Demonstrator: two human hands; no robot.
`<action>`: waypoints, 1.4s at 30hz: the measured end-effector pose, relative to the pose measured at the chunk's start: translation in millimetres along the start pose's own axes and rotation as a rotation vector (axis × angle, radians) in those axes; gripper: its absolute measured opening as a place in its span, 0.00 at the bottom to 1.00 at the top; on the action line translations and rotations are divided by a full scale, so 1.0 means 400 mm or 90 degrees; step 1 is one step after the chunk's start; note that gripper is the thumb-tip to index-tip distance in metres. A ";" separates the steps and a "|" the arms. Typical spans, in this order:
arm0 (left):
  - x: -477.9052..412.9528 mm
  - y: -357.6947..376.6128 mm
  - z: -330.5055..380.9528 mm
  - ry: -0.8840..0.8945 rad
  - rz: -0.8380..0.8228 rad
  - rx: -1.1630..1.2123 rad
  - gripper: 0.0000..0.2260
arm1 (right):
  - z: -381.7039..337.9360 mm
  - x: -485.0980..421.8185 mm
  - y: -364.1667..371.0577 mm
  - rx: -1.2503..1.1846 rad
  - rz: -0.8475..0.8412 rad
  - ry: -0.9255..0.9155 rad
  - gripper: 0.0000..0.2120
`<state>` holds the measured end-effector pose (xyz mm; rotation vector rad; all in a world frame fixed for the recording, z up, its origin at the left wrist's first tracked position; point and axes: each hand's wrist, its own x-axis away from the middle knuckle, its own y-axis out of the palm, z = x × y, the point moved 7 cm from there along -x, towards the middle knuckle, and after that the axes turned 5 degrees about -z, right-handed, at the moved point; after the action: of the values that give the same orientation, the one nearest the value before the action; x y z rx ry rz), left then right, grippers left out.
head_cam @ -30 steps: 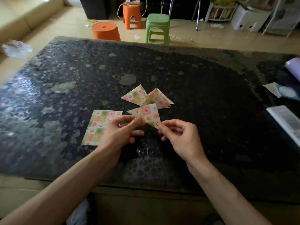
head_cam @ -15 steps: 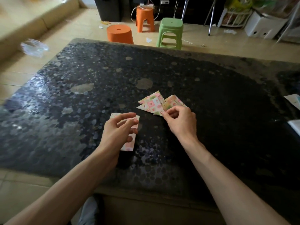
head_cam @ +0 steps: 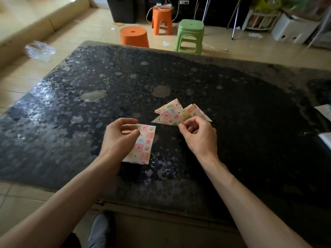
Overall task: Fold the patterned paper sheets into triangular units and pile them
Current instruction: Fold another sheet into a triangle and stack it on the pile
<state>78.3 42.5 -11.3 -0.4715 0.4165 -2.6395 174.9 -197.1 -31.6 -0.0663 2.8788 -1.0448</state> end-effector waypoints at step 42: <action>0.087 0.269 0.010 0.420 -0.287 -0.602 0.39 | 0.052 0.128 -0.059 0.308 -0.325 -0.167 0.35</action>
<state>88.3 -67.2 -37.0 0.1034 1.9943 -2.8021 126.2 -231.7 -35.2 -0.8654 2.3451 -1.6358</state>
